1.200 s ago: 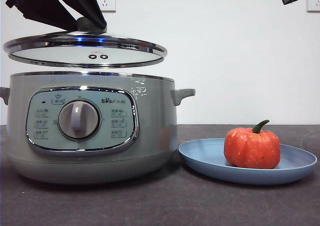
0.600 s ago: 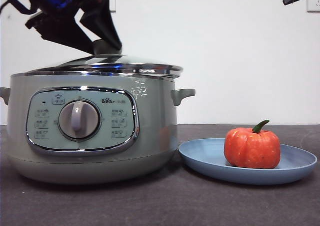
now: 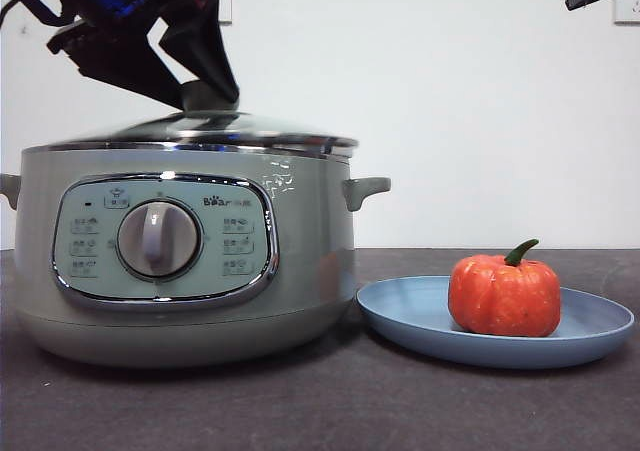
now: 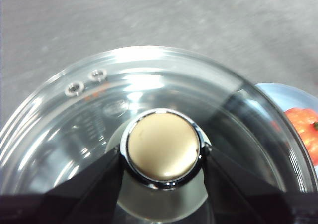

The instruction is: Take the pumpkin out from the steamer,put the pumpkin in the blue plate,close the lid

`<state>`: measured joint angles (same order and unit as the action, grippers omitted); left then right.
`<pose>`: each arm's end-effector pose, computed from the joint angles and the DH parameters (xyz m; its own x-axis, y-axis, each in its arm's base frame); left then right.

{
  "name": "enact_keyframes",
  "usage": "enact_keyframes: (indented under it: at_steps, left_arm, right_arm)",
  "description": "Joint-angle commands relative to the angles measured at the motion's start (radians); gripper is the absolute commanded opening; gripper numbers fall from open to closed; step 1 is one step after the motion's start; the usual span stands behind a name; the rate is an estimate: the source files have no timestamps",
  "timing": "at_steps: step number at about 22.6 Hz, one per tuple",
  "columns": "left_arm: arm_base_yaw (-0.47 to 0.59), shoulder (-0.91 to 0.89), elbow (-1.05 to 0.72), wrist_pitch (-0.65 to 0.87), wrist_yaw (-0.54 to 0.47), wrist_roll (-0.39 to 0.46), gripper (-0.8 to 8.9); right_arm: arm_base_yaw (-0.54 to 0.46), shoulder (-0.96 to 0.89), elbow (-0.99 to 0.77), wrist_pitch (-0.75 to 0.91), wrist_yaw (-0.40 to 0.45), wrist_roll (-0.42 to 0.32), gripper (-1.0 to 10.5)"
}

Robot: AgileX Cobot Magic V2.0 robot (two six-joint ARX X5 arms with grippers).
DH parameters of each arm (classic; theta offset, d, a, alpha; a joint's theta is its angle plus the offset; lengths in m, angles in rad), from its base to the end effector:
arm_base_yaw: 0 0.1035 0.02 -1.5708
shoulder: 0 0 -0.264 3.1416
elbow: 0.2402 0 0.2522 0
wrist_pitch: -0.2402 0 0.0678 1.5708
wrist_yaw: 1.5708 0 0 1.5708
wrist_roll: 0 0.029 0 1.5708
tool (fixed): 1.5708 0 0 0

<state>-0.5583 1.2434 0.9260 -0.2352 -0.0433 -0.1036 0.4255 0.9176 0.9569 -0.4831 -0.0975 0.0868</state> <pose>0.2288 -0.1414 0.2832 0.7442 -0.4138 -0.5244 0.4493 0.8910 -0.0654 0.1712 0.0807 0.3412 0.7785 0.4597 -0.4273 -0.4551 0.8823 0.1199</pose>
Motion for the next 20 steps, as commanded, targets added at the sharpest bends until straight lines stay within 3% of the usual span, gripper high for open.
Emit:
enact_keyframes:
  at_steps: [1,6,20]
  left_arm:
    - [0.016,0.012,-0.011,-0.03,-0.003,0.022,-0.09]
    - [0.014,0.012,-0.011,-0.04,0.073,0.021,-0.09]
    - [0.016,0.012,-0.011,-0.115,0.041,0.029,-0.09]
  right_arm:
    - [0.0,-0.002,-0.002,0.004,0.0,0.009,5.6]
    - [0.0,-0.002,-0.002,0.004,0.0,0.009,5.6]
    - [0.0,-0.002,-0.002,0.004,0.0,0.009,5.6]
